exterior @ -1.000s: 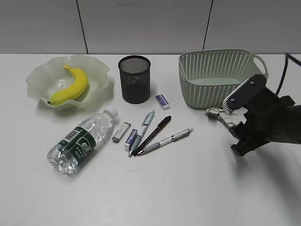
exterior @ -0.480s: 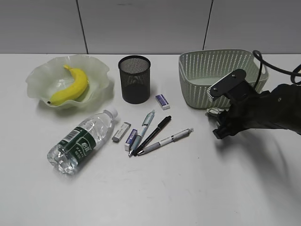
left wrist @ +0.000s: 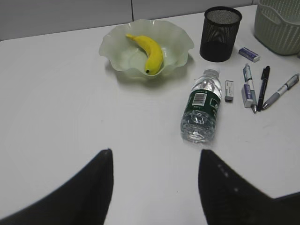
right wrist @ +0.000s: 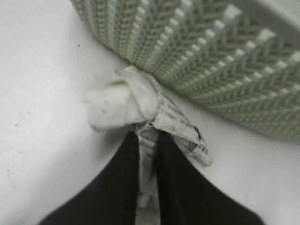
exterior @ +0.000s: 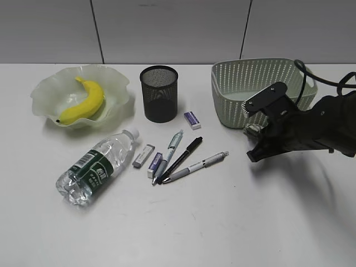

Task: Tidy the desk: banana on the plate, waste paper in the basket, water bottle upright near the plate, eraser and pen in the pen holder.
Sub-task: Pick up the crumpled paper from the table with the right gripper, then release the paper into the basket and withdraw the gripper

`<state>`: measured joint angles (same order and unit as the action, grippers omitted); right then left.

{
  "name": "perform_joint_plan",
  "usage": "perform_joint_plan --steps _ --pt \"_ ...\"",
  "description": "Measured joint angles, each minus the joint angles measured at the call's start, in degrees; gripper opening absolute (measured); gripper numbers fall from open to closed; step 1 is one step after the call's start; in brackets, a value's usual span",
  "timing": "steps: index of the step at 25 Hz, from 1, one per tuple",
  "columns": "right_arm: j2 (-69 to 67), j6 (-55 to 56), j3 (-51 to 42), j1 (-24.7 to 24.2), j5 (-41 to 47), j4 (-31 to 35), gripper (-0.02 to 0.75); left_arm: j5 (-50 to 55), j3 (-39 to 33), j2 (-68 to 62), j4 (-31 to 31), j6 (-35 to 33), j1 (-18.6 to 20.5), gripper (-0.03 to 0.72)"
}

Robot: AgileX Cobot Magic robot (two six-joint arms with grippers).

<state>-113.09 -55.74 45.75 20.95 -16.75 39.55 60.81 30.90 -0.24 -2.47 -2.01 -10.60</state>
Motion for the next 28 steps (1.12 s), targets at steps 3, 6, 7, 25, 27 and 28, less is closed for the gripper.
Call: perform_joint_plan --steps 3,6,7,25,27,28 --pt "1.4 -0.1 0.0 0.0 1.1 0.1 0.013 0.0 0.0 0.0 0.0 0.0 0.0 0.433" --pt "5.3 -0.1 -1.6 0.0 3.8 0.2 0.013 0.0 0.0 0.0 0.0 0.0 0.0 0.433" --pt "7.0 -0.1 -2.1 0.0 5.4 0.2 0.013 0.0 0.0 0.0 0.0 0.0 0.0 0.433" --pt "14.0 0.0 4.6 -0.3 -1.7 -2.9 0.04 0.0 0.0 0.0 0.0 0.0 0.0 0.433" --pt "10.3 0.0 7.4 -0.3 -1.6 -0.3 0.157 0.0 0.0 0.0 0.0 0.0 0.0 0.433" --pt "9.4 0.0 8.3 -0.3 -1.5 0.7 0.227 0.0 0.0 0.0 0.0 0.0 0.0 0.433"
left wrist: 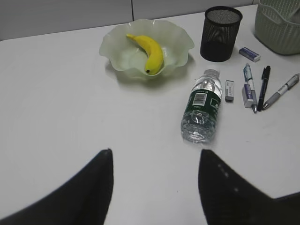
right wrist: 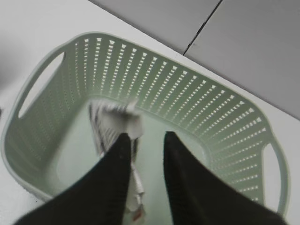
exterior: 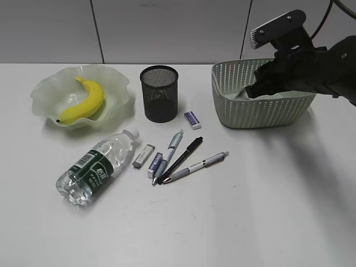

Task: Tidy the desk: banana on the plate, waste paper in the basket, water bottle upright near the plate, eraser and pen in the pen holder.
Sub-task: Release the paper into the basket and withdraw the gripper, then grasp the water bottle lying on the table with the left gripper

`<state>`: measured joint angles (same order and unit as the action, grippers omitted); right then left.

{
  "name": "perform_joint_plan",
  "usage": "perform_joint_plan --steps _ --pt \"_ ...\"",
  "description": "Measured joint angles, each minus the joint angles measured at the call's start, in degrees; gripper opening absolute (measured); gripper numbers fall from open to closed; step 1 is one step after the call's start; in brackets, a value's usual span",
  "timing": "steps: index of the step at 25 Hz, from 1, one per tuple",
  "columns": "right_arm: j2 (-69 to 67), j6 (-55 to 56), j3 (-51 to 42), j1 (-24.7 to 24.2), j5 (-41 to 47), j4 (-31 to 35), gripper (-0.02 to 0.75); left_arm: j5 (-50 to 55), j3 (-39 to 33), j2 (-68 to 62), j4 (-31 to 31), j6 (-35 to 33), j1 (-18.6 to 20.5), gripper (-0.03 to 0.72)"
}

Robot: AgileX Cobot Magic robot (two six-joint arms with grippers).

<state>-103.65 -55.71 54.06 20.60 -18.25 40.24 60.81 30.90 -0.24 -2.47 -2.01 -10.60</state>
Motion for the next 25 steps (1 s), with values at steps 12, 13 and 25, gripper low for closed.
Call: perform_joint_plan --steps 12,13,25 --pt "19.8 4.5 -0.3 -0.1 28.0 1.4 0.543 0.0 0.0 0.0 0.0 0.0 0.0 0.433" --pt "23.0 7.8 -1.4 -0.1 29.0 -0.9 0.543 0.0 0.0 0.0 0.0 0.0 0.0 0.433" --pt "54.4 53.1 -12.3 -4.3 64.3 -41.0 0.545 0.0 0.0 0.0 0.0 0.0 0.0 0.433"
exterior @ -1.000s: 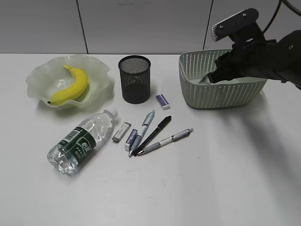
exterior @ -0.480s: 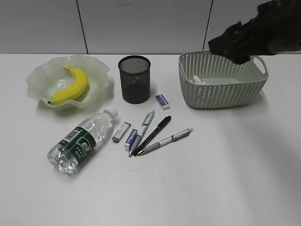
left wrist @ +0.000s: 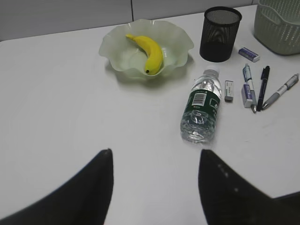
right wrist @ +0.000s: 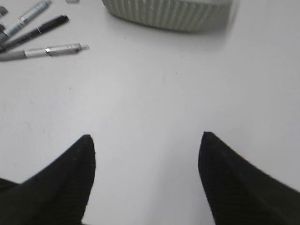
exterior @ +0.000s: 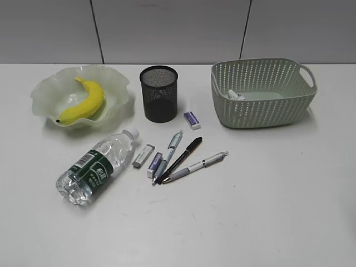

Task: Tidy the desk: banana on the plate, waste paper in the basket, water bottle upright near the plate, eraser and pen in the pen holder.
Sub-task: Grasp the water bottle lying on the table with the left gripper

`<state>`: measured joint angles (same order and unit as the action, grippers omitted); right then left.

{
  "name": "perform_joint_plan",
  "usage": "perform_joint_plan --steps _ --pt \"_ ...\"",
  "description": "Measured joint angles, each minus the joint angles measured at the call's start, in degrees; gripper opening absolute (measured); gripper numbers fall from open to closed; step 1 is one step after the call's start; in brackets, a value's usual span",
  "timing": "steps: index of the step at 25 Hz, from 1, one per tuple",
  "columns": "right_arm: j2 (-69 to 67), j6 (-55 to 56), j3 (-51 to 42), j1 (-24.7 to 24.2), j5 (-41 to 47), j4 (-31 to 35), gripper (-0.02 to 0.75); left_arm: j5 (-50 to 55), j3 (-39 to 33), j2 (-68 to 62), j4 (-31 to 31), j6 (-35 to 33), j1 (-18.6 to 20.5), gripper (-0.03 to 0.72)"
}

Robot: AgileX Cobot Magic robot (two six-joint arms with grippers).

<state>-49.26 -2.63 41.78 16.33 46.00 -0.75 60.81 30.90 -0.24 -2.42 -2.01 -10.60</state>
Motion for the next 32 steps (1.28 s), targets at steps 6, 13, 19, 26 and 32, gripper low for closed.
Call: perform_joint_plan --steps 6,13,19,26,32 --pt "17.1 4.1 -7.5 0.0 11.3 -6.0 0.545 0.0 0.0 0.0 0.0 0.0 0.0 0.433" --pt "39.1 5.6 -12.3 0.0 13.1 -6.8 0.545 0.0 0.0 0.0 0.0 0.0 0.0 0.433" --pt "49.7 5.6 -12.5 0.0 13.2 -7.1 0.545 -0.5 0.0 -4.6 -2.0 -0.3 0.0 0.43" --pt "49.7 5.3 -12.6 0.0 13.1 -6.8 0.546 -13.1 2.1 -27.2 -17.2 -10.0 0.0 0.409" --pt "49.8 5.3 -12.6 0.0 13.1 -6.7 0.546 -24.7 3.0 -57.1 -32.1 -19.7 -0.7 0.409"
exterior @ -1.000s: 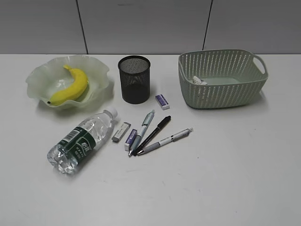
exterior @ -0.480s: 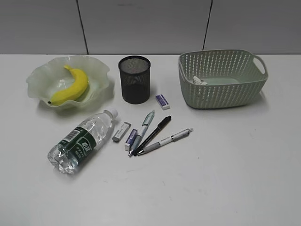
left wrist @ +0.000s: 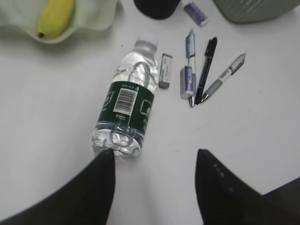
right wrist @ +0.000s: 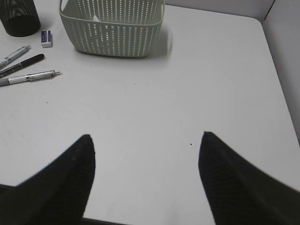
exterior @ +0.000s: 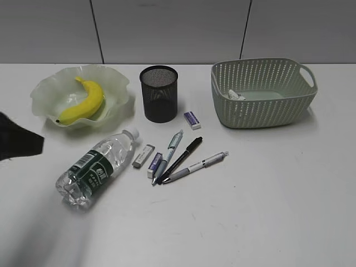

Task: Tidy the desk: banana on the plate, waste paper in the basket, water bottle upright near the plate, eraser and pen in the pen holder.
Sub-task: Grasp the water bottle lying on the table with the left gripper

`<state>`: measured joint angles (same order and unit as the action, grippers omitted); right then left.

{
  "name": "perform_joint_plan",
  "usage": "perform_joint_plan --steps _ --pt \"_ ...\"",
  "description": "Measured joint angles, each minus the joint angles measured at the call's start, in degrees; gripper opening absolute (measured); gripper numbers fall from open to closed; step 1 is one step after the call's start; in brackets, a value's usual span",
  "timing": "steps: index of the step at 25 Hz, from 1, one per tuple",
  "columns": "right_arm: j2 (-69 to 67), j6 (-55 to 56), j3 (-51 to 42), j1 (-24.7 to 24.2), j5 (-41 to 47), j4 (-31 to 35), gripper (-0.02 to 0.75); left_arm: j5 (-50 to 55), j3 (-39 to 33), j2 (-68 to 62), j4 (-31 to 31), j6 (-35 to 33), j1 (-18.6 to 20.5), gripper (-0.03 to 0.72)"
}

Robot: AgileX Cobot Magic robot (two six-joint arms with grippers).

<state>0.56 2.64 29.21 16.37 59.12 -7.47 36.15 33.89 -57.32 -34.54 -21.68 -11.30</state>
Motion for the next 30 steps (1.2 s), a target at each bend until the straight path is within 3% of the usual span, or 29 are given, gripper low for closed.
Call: perform_joint_plan --steps 9,14,21,25,30 --pt "0.0 0.0 0.0 0.0 0.0 0.1 0.546 -5.4 16.0 -29.8 2.5 -2.0 -11.4 0.459" --pt "0.0 0.0 0.0 0.0 0.0 0.1 0.546 -5.3 25.1 -40.2 16.4 6.4 -16.2 0.468" --pt "0.0 0.0 0.0 0.0 0.0 0.1 0.547 -4.2 29.9 -46.7 32.4 18.0 -17.9 0.476" --pt "0.0 0.0 0.0 0.0 0.0 0.1 0.547 -4.3 30.0 -48.4 33.9 19.2 -17.9 0.5" --pt "0.0 0.0 0.0 0.0 0.0 0.1 0.547 -6.9 30.0 -51.5 34.0 19.4 -17.9 0.585"
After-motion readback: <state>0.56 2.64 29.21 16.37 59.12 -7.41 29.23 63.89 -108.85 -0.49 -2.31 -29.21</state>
